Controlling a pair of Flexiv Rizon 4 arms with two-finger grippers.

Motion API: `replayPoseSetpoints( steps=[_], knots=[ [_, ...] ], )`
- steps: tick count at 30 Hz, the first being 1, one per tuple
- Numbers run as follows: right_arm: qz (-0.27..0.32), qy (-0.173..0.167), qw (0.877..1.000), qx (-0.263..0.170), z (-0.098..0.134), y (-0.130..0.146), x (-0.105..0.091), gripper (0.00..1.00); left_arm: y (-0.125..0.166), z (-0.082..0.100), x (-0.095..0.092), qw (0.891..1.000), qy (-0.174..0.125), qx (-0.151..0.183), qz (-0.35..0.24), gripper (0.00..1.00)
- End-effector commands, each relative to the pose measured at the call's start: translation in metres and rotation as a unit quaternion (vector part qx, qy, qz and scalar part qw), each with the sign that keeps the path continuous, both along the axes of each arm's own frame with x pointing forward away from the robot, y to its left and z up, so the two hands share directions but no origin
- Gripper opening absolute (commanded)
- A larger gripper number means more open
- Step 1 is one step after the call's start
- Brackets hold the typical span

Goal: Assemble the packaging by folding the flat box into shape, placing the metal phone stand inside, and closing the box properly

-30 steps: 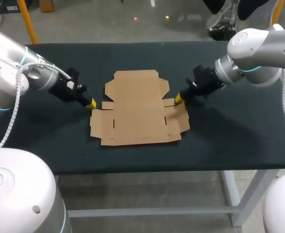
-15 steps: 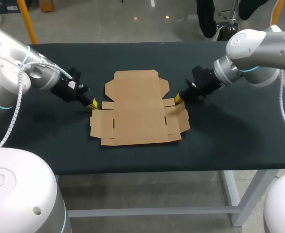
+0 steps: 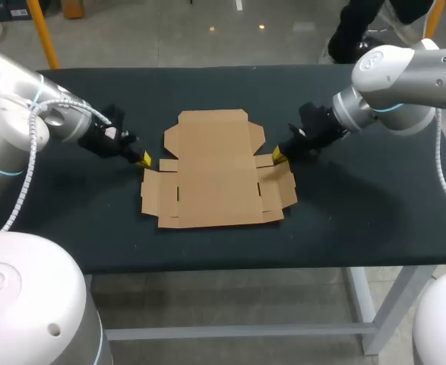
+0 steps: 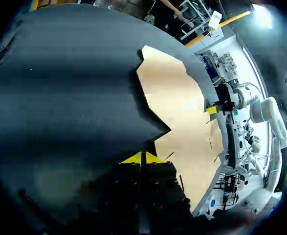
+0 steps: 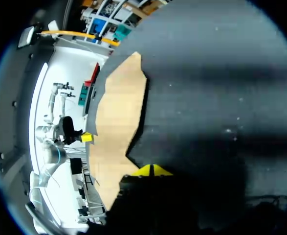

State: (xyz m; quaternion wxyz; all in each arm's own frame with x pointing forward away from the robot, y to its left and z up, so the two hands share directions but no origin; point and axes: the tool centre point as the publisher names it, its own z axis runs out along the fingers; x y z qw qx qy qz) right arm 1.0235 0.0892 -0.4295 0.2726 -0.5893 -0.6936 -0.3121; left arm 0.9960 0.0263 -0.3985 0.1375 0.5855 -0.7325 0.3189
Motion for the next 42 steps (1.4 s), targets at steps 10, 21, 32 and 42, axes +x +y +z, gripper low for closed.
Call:
replayPoseSetpoints(
  steps=[10, 21, 32, 42],
  knots=[
    [0.005, 0.001, 1.0, 0.0, -0.003, 0.004, 0.004, 0.0, -0.008, -0.015, 0.008, 1.0, 0.008, -0.017, -0.01, 0.0],
    [0.005, 0.004, 1.0, 0.0, -0.005, 0.005, 0.005, 0.0, -0.017, -0.017, 0.006, 0.999, 0.006, -0.021, -0.024, 0.0],
    [0.007, 0.001, 1.0, 0.002, -0.003, 0.007, 0.003, 0.0, -0.024, -0.013, 0.003, 0.999, 0.006, -0.028, -0.031, 0.0],
    [0.011, -0.014, 1.0, -0.003, 0.005, 0.012, -0.001, 0.0, -0.03, -0.009, 0.001, 1.0, 0.005, -0.006, -0.018, 0.0]
  ],
)
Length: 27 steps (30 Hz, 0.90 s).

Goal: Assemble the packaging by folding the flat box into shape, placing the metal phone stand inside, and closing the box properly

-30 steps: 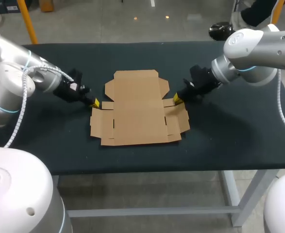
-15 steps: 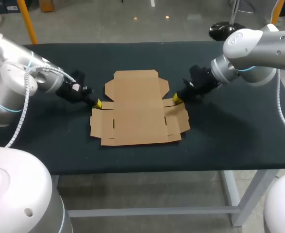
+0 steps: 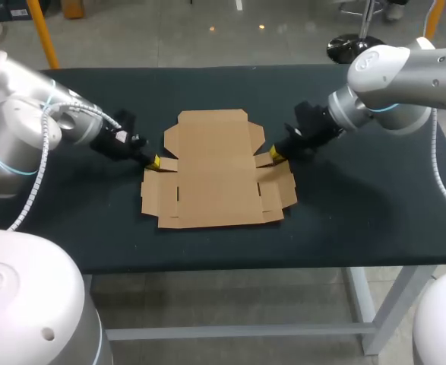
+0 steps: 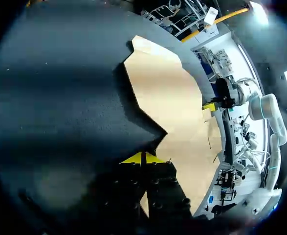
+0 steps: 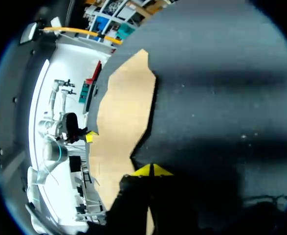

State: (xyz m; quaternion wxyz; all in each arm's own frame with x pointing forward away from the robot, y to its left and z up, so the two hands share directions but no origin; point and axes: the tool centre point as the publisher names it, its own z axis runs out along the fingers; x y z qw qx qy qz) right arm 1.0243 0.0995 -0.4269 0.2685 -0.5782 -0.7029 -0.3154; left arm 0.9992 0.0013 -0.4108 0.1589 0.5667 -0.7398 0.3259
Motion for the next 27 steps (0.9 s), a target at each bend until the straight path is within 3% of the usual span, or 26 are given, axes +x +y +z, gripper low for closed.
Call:
replayPoseSetpoints(
  steps=[1, 18, 27],
  knots=[
    [0.0, -0.005, 1.0, -0.004, 0.003, 0.002, -0.002, 0.0, -0.005, 0.003, -0.002, 1.0, 0.001, 0.014, 0.008, 0.0],
    [-0.019, -0.028, 0.999, -0.037, 0.012, 0.011, -0.013, 0.0, -0.017, 0.012, -0.009, 0.996, 0.016, 0.065, 0.05, 0.0],
    [-0.026, -0.028, 0.998, -0.051, 0.016, 0.014, -0.014, 0.0, -0.023, 0.017, -0.012, 0.994, 0.007, 0.092, 0.063, 0.0]
  ],
)
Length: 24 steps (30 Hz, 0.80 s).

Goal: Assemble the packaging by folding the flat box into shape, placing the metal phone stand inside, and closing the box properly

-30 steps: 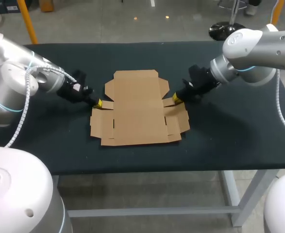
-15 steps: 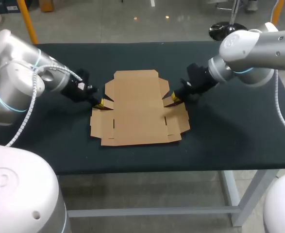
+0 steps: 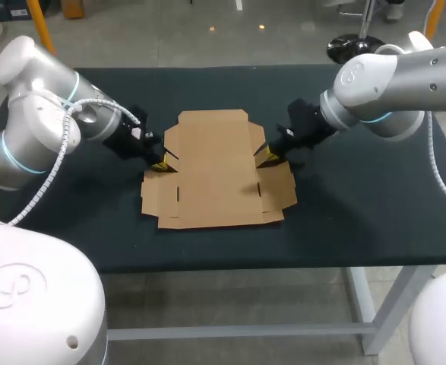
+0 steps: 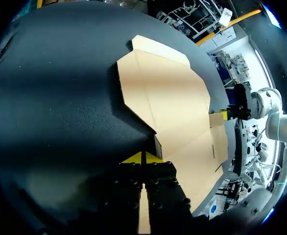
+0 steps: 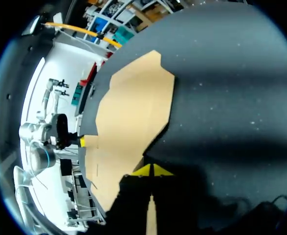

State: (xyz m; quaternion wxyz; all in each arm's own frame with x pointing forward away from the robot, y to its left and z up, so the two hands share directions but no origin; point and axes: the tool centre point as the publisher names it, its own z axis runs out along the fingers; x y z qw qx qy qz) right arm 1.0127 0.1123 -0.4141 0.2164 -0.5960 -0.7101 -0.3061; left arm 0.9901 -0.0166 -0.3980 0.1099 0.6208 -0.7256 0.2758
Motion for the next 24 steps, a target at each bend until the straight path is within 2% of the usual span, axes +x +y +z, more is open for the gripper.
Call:
replayPoseSetpoints(
  steps=[1, 11, 24],
  knots=[
    [-0.006, 0.0, 1.0, -0.009, 0.003, 0.002, -0.002, 0.0, -0.006, 0.004, -0.003, 1.0, -0.006, 0.025, 0.006, 0.0],
    [-0.03, 0.004, 0.999, -0.044, 0.006, 0.007, -0.002, 0.0, -0.015, 0.008, -0.005, 0.999, -0.011, 0.042, 0.001, 0.0],
    [-0.042, -0.005, 0.997, -0.068, 0.008, 0.013, -0.004, 0.0, -0.023, 0.01, -0.003, 0.998, -0.008, 0.063, 0.009, 0.0]
  ],
)
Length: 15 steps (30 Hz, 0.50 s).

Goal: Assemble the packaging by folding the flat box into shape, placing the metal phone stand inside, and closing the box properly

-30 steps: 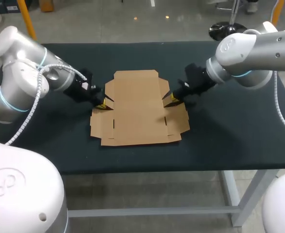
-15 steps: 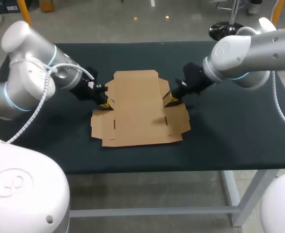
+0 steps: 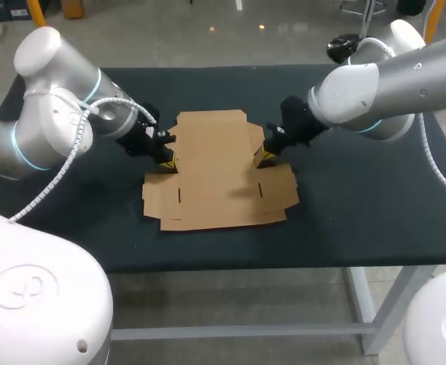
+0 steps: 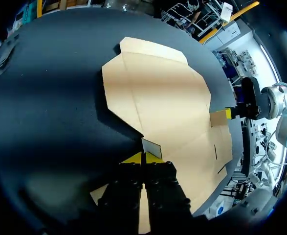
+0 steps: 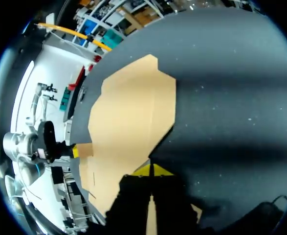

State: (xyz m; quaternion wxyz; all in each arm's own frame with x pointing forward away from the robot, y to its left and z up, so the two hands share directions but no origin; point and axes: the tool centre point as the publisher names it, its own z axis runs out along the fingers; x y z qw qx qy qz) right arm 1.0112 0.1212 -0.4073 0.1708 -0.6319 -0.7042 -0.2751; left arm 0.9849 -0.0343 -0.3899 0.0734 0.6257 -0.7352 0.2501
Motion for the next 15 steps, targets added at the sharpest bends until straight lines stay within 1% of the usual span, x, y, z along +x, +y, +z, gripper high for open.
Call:
replayPoseSetpoints(
  steps=[1, 15],
  knots=[
    [-0.005, -0.003, 1.0, -0.013, 0.0007, 0.0044, -0.0026, 0.0, -0.0065, 0.0026, 0.0028, 1.0, 0.003, 0.02, 0.004, 0.0],
    [-0.013, -0.006, 0.999, -0.029, 0.0003, 0.0087, -0.001, 0.0, -0.0128, 0.0004, 0.0066, 0.999, 0.011, 0.035, 0.015, 0.0]
  ],
)
